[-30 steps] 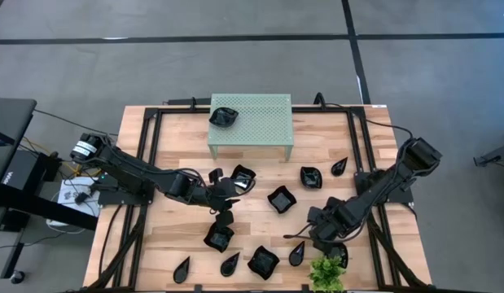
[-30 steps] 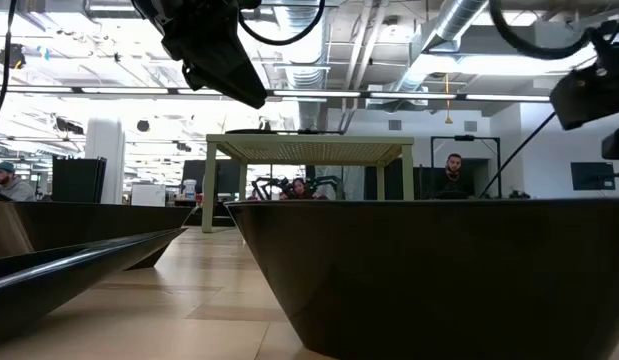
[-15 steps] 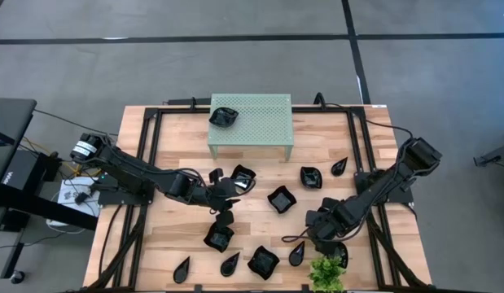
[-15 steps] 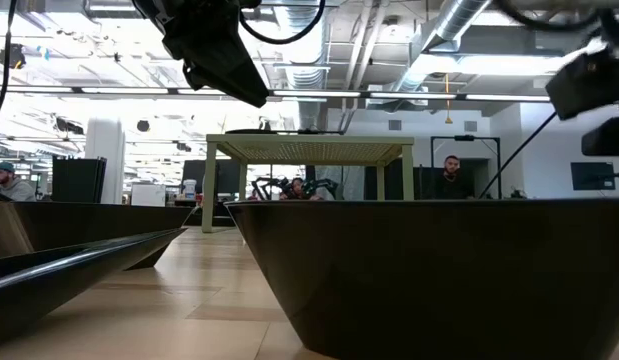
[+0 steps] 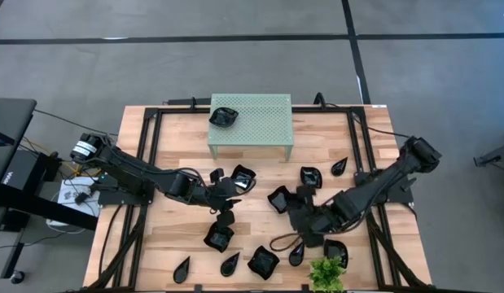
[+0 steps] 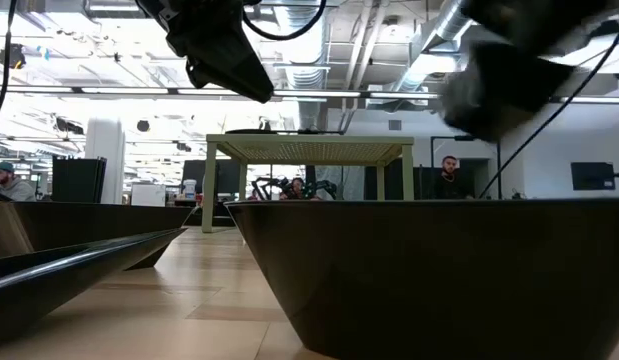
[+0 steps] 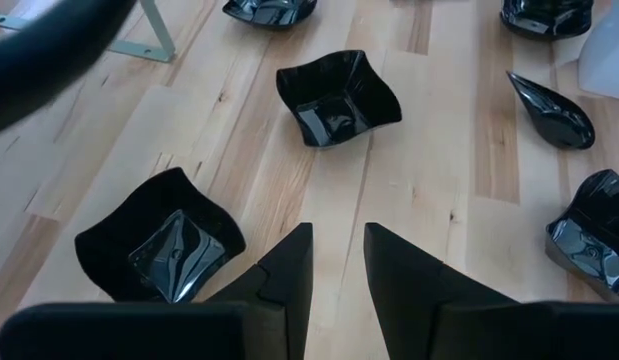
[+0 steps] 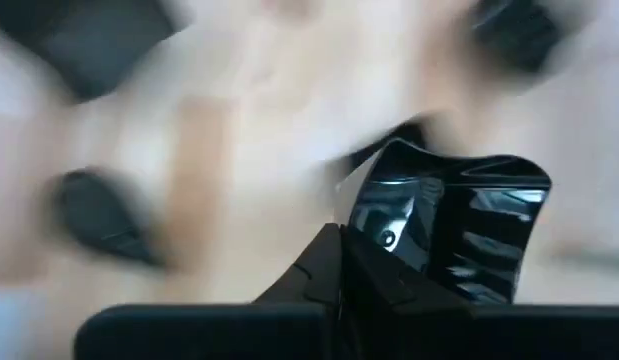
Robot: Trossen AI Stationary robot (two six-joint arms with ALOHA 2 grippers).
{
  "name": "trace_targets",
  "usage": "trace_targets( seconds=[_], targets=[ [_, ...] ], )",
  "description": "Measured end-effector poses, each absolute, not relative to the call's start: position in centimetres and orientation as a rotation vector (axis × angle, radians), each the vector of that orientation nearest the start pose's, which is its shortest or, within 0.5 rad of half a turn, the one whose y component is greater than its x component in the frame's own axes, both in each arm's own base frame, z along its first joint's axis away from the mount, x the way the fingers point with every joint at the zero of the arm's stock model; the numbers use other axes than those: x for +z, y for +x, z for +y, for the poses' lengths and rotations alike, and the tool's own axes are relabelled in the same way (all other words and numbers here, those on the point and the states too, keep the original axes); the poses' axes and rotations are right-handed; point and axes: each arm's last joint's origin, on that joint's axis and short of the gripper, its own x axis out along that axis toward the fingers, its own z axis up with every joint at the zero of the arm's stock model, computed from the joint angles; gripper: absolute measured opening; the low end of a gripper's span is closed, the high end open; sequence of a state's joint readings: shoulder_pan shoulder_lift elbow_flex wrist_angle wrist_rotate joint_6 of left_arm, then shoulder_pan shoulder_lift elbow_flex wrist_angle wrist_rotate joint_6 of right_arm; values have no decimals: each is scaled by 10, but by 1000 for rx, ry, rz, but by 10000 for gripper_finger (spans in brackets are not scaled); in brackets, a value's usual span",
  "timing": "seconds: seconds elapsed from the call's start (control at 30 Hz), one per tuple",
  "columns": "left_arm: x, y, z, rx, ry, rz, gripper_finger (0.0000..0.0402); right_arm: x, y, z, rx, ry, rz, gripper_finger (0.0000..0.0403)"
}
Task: Pick & Place Mini shaped plates
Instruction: Put the distorted square plate on the shelf
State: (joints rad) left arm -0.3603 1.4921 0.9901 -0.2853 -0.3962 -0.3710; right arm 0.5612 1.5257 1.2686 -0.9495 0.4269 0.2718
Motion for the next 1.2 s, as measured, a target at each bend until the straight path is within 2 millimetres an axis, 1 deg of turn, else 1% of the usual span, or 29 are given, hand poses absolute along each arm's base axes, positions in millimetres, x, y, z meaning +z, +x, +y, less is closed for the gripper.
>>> trace_targets(
  seconds=[0.1,0.17,0.27,0.37,0.5,0.63,0.73,0.8,0.9,1.0,1.1,1.2],
  targets=[
    [235,294,-99,167,-66,707,94,292,267,128,-83,-542,1004,7],
    [235,294,-99,167,-66,705,94,298,276,114,-63,-669,1008,6],
    [235,294,-99,167,-67,704,94,304,288,84,-66,-763,1044,4],
    [235,294,-99,167,-68,702,94,307,296,45,-131,-776,1101,4],
    [235,294,-99,166,-68,701,94,311,301,-5,-186,-793,1153,4],
    [235,294,-99,166,-69,700,94,309,302,-52,-233,-677,1174,4],
    [235,294,-99,166,-70,698,94,307,299,-79,-247,-550,1171,4],
    [235,295,-99,166,-70,697,94,308,296,-91,-238,-492,1143,3],
    [236,295,-99,165,-71,695,94,309,295,-103,-195,-442,1109,5],
    [236,295,-99,165,-71,694,94,306,295,-110,-148,-481,1098,13],
    [236,295,-99,165,-71,694,94,300,297,-115,-157,-477,1110,25],
    [236,295,-99,165,-72,694,94,298,302,-116,-161,-479,1101,41]
  ],
)
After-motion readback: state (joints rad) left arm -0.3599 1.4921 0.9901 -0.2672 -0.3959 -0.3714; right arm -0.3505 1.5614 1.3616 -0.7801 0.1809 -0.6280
